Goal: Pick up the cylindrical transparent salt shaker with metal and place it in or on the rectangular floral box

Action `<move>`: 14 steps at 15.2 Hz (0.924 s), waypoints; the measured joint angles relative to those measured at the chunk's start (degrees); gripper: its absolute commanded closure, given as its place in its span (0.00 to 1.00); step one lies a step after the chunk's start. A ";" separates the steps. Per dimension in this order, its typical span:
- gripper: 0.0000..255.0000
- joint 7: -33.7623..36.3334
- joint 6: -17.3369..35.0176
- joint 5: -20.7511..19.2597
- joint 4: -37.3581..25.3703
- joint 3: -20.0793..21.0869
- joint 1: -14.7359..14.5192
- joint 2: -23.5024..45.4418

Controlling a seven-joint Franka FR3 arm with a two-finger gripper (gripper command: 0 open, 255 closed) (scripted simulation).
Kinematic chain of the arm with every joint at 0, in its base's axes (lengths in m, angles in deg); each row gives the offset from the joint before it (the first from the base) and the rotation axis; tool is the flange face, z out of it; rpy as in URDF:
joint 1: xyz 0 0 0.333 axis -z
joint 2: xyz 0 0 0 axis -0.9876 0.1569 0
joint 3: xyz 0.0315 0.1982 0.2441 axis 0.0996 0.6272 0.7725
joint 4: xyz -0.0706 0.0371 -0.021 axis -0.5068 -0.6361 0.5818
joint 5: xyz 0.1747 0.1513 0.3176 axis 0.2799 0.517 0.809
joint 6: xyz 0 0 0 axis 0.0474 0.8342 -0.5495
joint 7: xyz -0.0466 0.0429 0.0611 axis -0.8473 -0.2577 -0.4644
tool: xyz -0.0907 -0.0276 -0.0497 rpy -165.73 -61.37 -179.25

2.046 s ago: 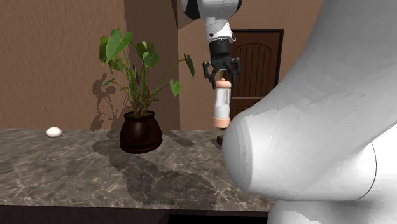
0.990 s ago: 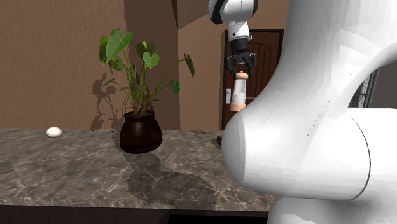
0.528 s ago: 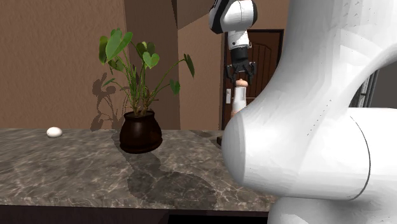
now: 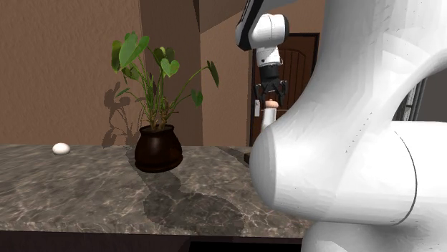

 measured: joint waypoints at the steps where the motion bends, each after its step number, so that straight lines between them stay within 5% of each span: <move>1: 1.00 0.10 0.71 -0.04 0.55 -0.01 0.01 0.17; 14: 1.00 1.13 7.19 -0.46 5.82 -0.07 0.05 1.43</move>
